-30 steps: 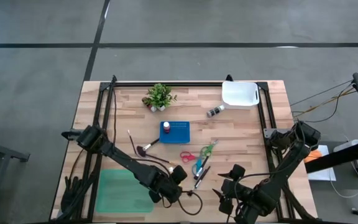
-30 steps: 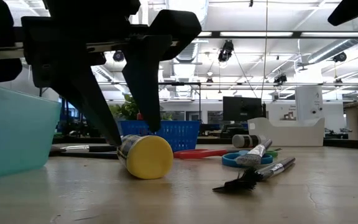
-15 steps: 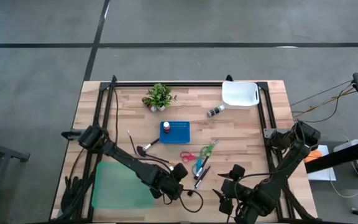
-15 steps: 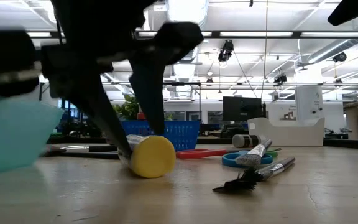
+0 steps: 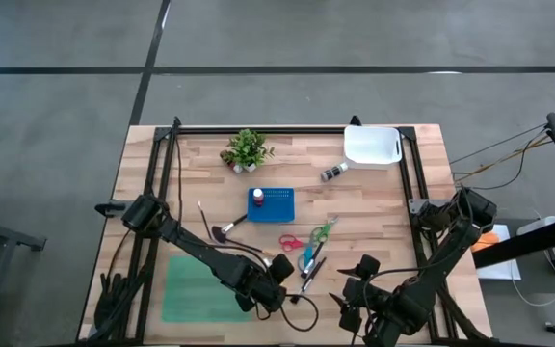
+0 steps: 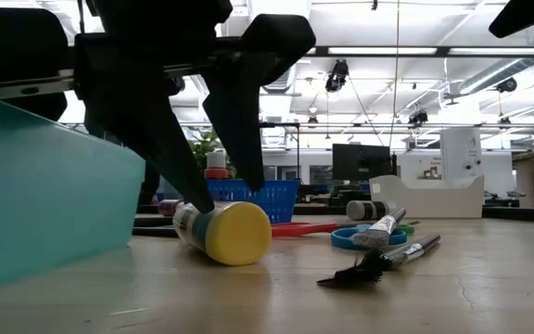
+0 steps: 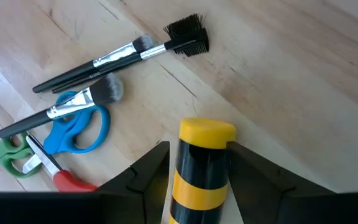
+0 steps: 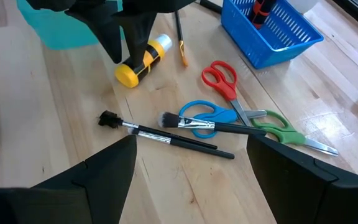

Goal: Pick & Place Paint Supplies
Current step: Put the yellow paint into the blue bin

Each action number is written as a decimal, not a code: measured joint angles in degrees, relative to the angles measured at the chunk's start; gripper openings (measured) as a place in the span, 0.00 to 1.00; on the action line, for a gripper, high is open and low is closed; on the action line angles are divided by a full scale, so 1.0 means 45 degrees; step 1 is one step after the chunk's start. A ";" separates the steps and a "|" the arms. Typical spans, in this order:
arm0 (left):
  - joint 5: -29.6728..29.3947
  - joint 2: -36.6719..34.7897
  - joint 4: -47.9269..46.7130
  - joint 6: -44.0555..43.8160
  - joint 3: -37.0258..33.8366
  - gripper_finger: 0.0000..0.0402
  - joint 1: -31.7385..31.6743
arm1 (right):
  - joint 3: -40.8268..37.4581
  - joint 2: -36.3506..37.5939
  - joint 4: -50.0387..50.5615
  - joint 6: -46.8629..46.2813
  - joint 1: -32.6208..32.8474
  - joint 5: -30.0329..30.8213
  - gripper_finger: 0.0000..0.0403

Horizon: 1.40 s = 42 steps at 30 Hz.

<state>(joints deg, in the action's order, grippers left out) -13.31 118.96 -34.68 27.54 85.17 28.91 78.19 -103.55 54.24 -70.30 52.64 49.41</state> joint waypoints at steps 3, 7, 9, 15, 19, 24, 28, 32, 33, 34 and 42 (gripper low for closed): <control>-0.0151 -0.0002 0.0035 -0.0232 0.0208 0.41 -0.0028 | 0.0000 0.0000 -0.0010 0.0029 0.0000 0.0000 0.76; -0.0671 -0.0019 -0.0009 -0.2020 0.0881 0.41 -0.0257 | 0.0001 0.0000 -0.0053 0.0034 0.0000 0.0000 0.76; -0.0783 -0.0019 -0.0248 -0.3216 0.1367 0.41 -0.0429 | 0.0000 0.0000 -0.0061 0.0039 0.0000 0.0000 0.76; -0.0903 -0.0039 -0.1159 -0.7665 0.2407 0.41 -0.0923 | 0.0000 0.0000 -0.0074 0.0044 0.0000 0.0000 0.76; -0.0766 -0.0029 -0.1027 -0.8665 0.1900 0.41 -0.0887 | 0.0002 0.0000 -0.0092 0.0053 0.0005 -0.0002 0.76; -0.0683 -0.0019 -0.0517 -1.0294 0.1070 0.41 -0.0747 | 0.0000 0.0000 -0.0095 0.0150 0.0016 -0.0005 0.76; -0.0713 -0.0019 -0.0485 -1.1121 0.0605 0.41 -0.0696 | 0.0000 0.0000 -0.0107 0.0164 0.0019 -0.0005 0.76; -0.0815 -0.0015 -0.0445 -1.2003 0.0285 0.41 -0.0564 | 0.0000 0.0000 -0.0121 0.0136 0.0019 -0.0005 0.76; -0.0862 -0.0016 -0.0394 -1.2255 0.0236 0.41 -0.0533 | 0.0000 0.0000 -0.0121 0.0136 0.0019 -0.0005 0.76; -0.0885 -0.0015 -0.0398 -1.2406 0.0205 0.41 -0.0483 | 0.0000 0.0000 -0.0121 0.0139 0.0019 -0.0005 0.76; -0.1520 -0.0015 -0.1126 -1.3693 0.0159 0.41 -0.0056 | 0.0000 0.0000 -0.0135 0.0126 0.0019 -0.0005 0.76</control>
<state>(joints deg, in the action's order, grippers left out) -20.15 118.89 -39.74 -34.08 85.89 28.65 78.19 -103.55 53.63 -69.73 52.73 49.39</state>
